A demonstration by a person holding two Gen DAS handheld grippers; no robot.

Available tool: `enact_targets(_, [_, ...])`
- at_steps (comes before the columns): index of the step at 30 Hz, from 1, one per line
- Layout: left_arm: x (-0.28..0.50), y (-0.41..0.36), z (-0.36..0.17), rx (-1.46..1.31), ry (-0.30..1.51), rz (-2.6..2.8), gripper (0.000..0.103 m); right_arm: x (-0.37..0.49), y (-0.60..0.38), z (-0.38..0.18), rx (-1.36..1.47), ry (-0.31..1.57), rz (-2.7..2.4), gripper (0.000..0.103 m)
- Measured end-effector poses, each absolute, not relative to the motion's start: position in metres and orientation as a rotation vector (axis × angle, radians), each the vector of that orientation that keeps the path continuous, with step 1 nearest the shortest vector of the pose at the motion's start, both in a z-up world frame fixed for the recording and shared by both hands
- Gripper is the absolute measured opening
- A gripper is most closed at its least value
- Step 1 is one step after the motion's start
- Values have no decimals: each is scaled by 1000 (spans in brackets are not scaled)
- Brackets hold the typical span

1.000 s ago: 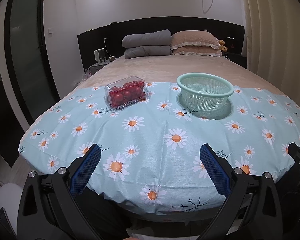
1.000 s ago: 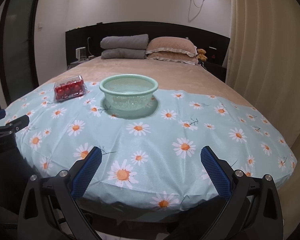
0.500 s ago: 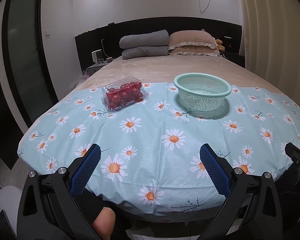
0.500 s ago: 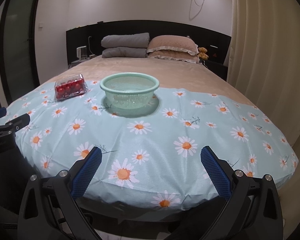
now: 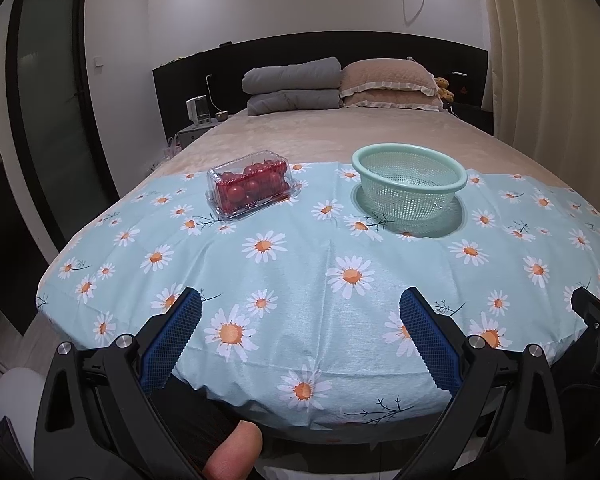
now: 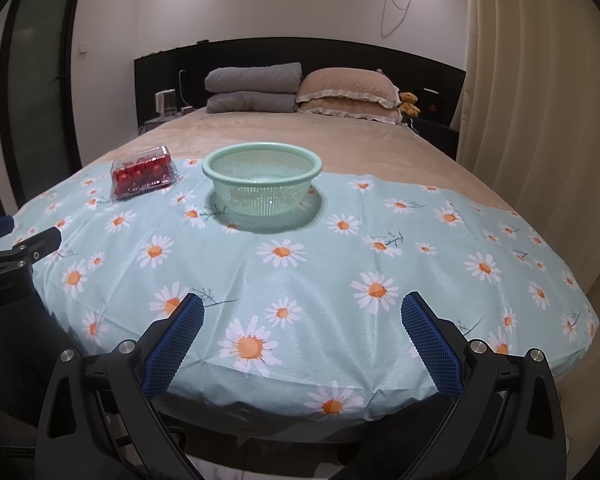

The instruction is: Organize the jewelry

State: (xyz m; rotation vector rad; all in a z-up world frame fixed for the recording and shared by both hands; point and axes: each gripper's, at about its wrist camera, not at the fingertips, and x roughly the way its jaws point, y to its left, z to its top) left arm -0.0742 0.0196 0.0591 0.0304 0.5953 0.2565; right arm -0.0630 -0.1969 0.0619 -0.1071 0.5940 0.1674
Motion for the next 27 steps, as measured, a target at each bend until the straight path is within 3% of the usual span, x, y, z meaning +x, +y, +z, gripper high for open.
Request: enact_targets(27, [-60, 23, 51, 32, 631, 255, 97, -46, -196, 54, -94, 636, 181, 95])
